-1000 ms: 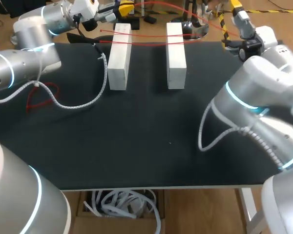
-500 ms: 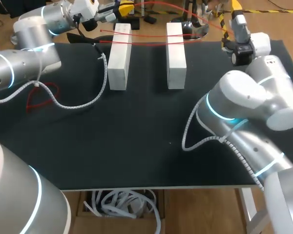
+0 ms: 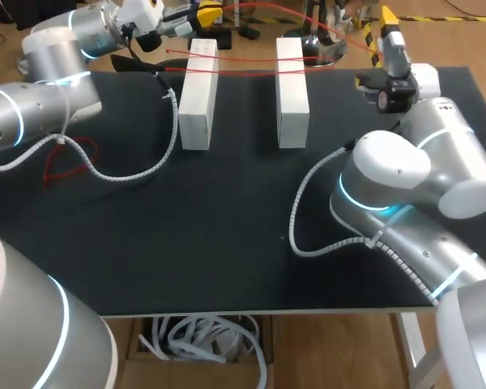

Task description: Grab the tape and strap the tape.

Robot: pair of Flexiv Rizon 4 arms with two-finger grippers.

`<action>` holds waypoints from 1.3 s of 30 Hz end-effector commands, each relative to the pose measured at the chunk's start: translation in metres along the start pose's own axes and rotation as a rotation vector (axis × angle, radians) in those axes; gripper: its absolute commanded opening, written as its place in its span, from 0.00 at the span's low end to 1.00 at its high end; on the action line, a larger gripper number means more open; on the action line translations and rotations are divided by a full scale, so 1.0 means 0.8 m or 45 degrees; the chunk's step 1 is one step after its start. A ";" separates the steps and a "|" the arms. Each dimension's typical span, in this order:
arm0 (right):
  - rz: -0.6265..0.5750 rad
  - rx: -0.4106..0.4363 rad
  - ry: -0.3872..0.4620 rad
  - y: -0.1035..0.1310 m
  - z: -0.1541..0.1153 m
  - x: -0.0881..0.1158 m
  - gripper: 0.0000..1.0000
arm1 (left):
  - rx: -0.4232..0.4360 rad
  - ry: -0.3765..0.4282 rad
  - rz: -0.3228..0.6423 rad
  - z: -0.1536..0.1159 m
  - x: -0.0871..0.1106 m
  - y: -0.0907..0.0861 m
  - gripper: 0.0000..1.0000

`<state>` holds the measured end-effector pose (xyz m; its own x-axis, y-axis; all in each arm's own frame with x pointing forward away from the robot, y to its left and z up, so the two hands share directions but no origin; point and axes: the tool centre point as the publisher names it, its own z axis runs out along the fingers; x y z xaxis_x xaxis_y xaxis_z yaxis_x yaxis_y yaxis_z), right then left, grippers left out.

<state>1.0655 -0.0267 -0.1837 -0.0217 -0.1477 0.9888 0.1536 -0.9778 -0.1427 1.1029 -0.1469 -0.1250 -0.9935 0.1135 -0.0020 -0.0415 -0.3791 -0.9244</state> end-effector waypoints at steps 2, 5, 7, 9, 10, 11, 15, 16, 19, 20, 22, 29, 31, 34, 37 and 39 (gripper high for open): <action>-0.030 -0.045 -0.137 -0.002 0.003 0.007 1.00 | 0.002 0.007 0.000 -0.001 -0.002 0.001 0.00; -0.052 -0.067 -0.116 0.007 0.011 0.011 1.00 | 0.002 0.007 0.000 -0.001 -0.002 0.001 0.00; -0.047 -0.078 -0.103 0.008 0.014 0.014 1.00 | 0.002 0.007 0.000 -0.001 -0.002 0.001 0.00; -0.046 -0.069 -0.093 0.007 0.016 0.019 1.00 | 0.002 0.007 0.000 -0.001 -0.002 0.001 0.00; -0.041 -0.073 -0.090 0.008 0.017 0.018 1.00 | 0.002 0.007 0.000 -0.001 -0.002 0.001 0.00; -0.042 -0.074 -0.090 0.008 0.017 0.018 1.00 | 0.002 0.007 0.000 -0.001 -0.002 0.001 0.00; -0.045 -0.075 -0.088 0.008 0.020 0.016 1.00 | 0.002 0.007 0.000 -0.001 -0.002 0.001 0.00; -0.045 -0.076 -0.089 0.008 0.019 0.016 1.00 | 0.002 0.007 0.000 -0.001 -0.002 0.001 0.00; -0.051 -0.085 -0.091 0.012 0.017 0.015 1.00 | 0.002 0.007 0.000 -0.001 -0.002 0.001 0.00; -0.052 -0.086 -0.090 0.013 0.017 0.016 1.00 | 0.002 0.007 0.000 -0.001 -0.002 0.001 0.00; -0.058 -0.089 -0.086 0.015 0.017 0.017 1.00 | 0.002 0.007 0.000 -0.001 -0.002 0.001 0.00; -0.113 -0.081 -0.080 0.023 0.018 0.019 1.00 | 0.002 0.007 0.000 -0.001 -0.002 0.001 0.00; -0.125 -0.082 -0.077 0.028 0.019 0.021 1.00 | 0.002 0.007 0.000 -0.001 -0.002 0.001 0.00; -0.144 -0.081 -0.069 0.032 0.024 0.026 1.00 | 0.002 0.007 0.000 -0.001 -0.002 0.001 0.00; -0.153 -0.076 -0.064 0.033 0.029 0.031 1.00 | 0.002 0.007 0.000 -0.001 -0.002 0.001 0.00; -0.160 -0.063 -0.056 0.031 0.032 0.033 1.00 | 0.002 0.007 0.000 -0.001 -0.002 0.001 0.00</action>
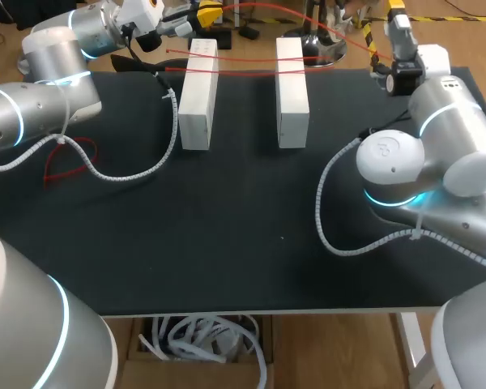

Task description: Grab the tape and strap the tape.

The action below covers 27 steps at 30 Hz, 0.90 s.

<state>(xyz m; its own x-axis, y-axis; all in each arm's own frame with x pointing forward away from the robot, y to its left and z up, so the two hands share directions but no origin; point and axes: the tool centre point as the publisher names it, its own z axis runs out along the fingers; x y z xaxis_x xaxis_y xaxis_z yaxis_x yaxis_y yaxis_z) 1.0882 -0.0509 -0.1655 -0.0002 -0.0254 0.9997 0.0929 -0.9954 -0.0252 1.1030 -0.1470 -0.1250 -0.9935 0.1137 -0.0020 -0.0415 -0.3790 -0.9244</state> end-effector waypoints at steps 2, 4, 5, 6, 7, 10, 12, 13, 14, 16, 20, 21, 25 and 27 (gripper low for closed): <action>-0.009 0.019 -0.007 -0.002 0.009 0.007 1.00 | 0.002 0.007 0.000 -0.001 -0.002 0.001 0.00; -0.008 0.026 -0.009 -0.006 0.009 0.005 1.00 | 0.002 0.007 0.000 -0.001 -0.002 0.001 0.00; -0.008 0.029 -0.013 -0.007 0.009 0.004 1.00 | 0.002 0.007 0.000 -0.001 -0.002 0.001 0.00; -0.009 0.031 -0.015 -0.008 0.009 0.004 1.00 | 0.002 0.007 0.000 -0.001 -0.002 0.001 0.00; -0.011 0.034 -0.018 -0.009 0.008 0.003 1.00 | 0.002 0.007 0.000 -0.001 -0.002 0.001 0.00; -0.014 0.039 -0.027 -0.010 0.006 -0.001 1.00 | 0.002 0.007 0.000 -0.001 -0.002 0.001 0.00; -0.020 0.044 -0.033 -0.010 0.004 -0.003 1.00 | 0.002 0.007 0.000 -0.001 -0.002 0.001 0.00; -0.020 0.044 -0.034 -0.011 0.002 -0.004 0.96 | 0.002 0.007 0.000 -0.001 -0.002 0.001 0.00; -0.028 0.045 -0.041 -0.011 0.001 -0.005 0.45 | 0.002 0.007 0.000 -0.001 -0.002 0.001 0.00; -0.028 0.048 -0.046 -0.012 -0.002 -0.008 0.07 | 0.002 0.007 0.000 -0.001 -0.002 0.001 0.00; -0.037 0.057 -0.063 -0.013 -0.007 -0.012 0.00 | 0.002 0.007 0.000 -0.001 -0.002 0.001 0.00; -0.039 0.058 -0.068 -0.013 -0.009 -0.013 0.00 | 0.002 0.007 0.000 -0.001 -0.002 0.001 0.00; -0.045 0.058 -0.074 -0.011 -0.013 -0.016 0.00 | 0.002 0.007 0.000 -0.001 -0.002 0.001 0.00; -0.049 0.057 -0.079 -0.009 -0.015 -0.017 0.00 | 0.002 0.007 0.000 -0.001 -0.002 0.001 0.00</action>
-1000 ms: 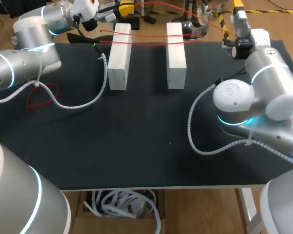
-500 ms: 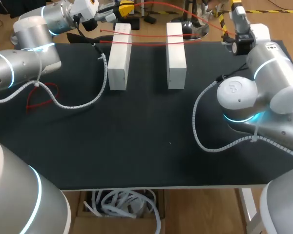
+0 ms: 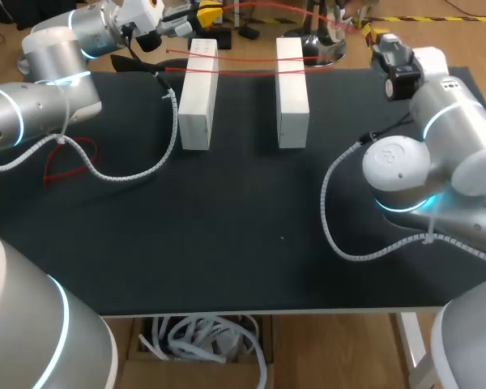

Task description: Grab the tape and strap the tape.

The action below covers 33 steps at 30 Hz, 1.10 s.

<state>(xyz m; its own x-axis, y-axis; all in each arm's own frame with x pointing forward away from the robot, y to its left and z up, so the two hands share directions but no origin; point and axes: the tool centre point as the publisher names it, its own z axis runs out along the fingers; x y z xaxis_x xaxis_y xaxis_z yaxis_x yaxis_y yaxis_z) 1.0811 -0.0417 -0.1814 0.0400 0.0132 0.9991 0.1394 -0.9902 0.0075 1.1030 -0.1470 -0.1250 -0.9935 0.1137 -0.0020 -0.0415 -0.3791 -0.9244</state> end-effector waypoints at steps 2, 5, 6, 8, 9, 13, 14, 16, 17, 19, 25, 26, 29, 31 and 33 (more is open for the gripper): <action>-0.009 -0.003 -0.027 0.003 -0.009 0.002 0.00 | 0.002 0.007 0.000 -0.001 -0.002 0.001 0.00; -0.014 -0.003 -0.032 0.004 -0.011 0.001 0.09 | 0.002 0.007 0.000 -0.001 -0.002 0.001 0.00; -0.015 -0.003 -0.031 0.004 -0.011 0.001 0.08 | 0.002 0.007 0.000 -0.001 -0.002 0.001 0.00; -0.016 -0.001 -0.031 0.004 -0.011 0.001 0.07 | 0.002 0.007 0.000 -0.001 -0.002 0.001 0.00; -0.017 0.000 -0.032 0.004 -0.011 0.001 0.06 | 0.002 0.007 0.000 -0.001 -0.002 0.001 0.00; -0.019 0.004 -0.032 0.004 -0.010 0.000 0.05 | 0.002 0.007 0.000 -0.001 -0.002 0.001 0.00; -0.019 0.004 -0.032 0.004 -0.010 0.000 0.06 | 0.002 0.007 0.000 -0.001 -0.002 0.001 0.00; -0.021 0.006 -0.032 0.003 -0.009 0.000 0.09 | 0.002 0.007 0.000 -0.001 -0.002 0.001 0.00; -0.023 0.007 -0.030 0.003 -0.009 0.001 0.05 | 0.002 0.007 0.000 -0.001 -0.002 0.001 0.00; -0.026 0.008 -0.028 0.003 -0.008 0.001 0.02 | 0.002 0.007 0.000 -0.001 -0.002 0.001 0.00; -0.045 0.012 -0.020 0.004 -0.004 0.004 0.05 | 0.002 0.007 0.000 -0.001 -0.002 0.001 0.00; -0.047 0.013 -0.020 0.005 -0.004 0.004 0.09 | 0.002 0.007 0.000 -0.001 -0.002 0.001 0.00; -0.054 0.015 -0.020 0.005 -0.002 0.005 0.13 | 0.002 0.007 0.000 -0.001 -0.002 0.001 0.00; -0.055 0.017 -0.020 0.005 0.000 0.005 0.11 | 0.002 0.007 0.000 -0.001 -0.002 0.001 0.00; -0.057 0.017 -0.018 0.005 0.001 0.006 0.05 | 0.002 0.007 0.000 -0.001 -0.002 0.001 0.00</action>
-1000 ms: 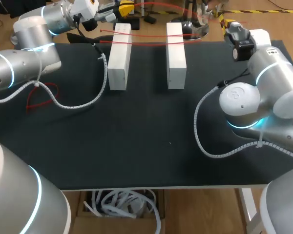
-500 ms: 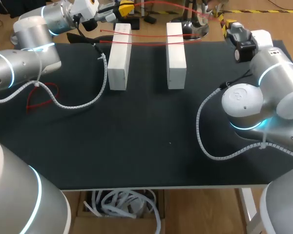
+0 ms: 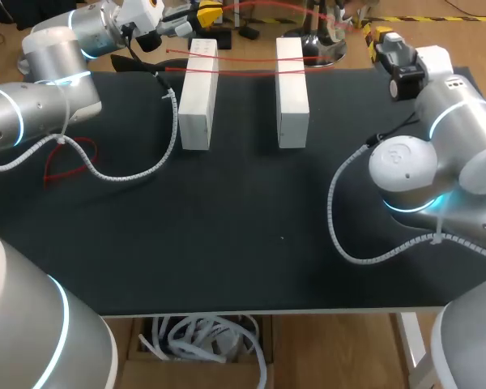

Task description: Grab the tape and strap the tape.

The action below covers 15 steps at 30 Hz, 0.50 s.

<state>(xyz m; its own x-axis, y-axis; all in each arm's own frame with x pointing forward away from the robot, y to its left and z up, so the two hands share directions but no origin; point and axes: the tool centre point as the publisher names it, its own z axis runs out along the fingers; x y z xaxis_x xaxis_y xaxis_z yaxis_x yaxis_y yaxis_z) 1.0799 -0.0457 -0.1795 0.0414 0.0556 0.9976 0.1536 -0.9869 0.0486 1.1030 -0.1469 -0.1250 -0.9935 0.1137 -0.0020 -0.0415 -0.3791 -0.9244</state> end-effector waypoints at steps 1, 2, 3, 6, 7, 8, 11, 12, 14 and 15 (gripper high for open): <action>-0.003 0.002 -0.009 0.001 0.003 0.004 0.06 | 0.002 0.007 0.000 -0.001 -0.002 0.001 0.00; -0.007 0.003 -0.004 0.001 0.004 0.004 0.08 | 0.002 0.007 0.000 -0.001 -0.002 0.001 0.00; -0.008 0.004 -0.004 0.000 0.004 0.004 0.04 | 0.002 0.007 0.000 -0.001 -0.002 0.001 0.00; -0.009 0.007 -0.006 0.000 0.006 0.005 0.00 | 0.002 0.007 0.000 -0.001 -0.002 0.001 0.00; -0.010 0.008 -0.005 -0.001 0.006 0.005 0.00 | 0.002 0.007 0.000 -0.001 -0.002 0.001 0.00; -0.011 0.008 -0.004 -0.001 0.006 0.005 0.00 | 0.002 0.007 0.000 -0.001 -0.002 0.001 0.00; -0.014 0.012 -0.006 -0.001 0.006 0.005 0.00 | 0.002 0.007 0.000 -0.001 -0.002 0.001 0.00; -0.023 0.017 -0.010 -0.001 0.006 0.005 0.00 | 0.002 0.007 0.000 -0.001 -0.002 0.001 0.00; -0.024 0.019 -0.013 -0.002 0.006 0.005 0.00 | 0.002 0.007 0.000 -0.001 -0.002 0.001 0.00; -0.032 0.033 -0.022 -0.002 0.005 0.005 0.00 | 0.002 0.007 0.000 -0.001 -0.002 0.001 0.00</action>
<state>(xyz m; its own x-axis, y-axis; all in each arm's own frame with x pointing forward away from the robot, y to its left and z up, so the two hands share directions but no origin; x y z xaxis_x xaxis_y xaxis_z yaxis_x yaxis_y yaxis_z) 1.0840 -0.0421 -0.1787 0.0407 0.0751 0.9963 0.1705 -0.9831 0.0671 1.1030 -0.1469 -0.1250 -0.9935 0.1137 -0.0020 -0.0415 -0.3791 -0.9244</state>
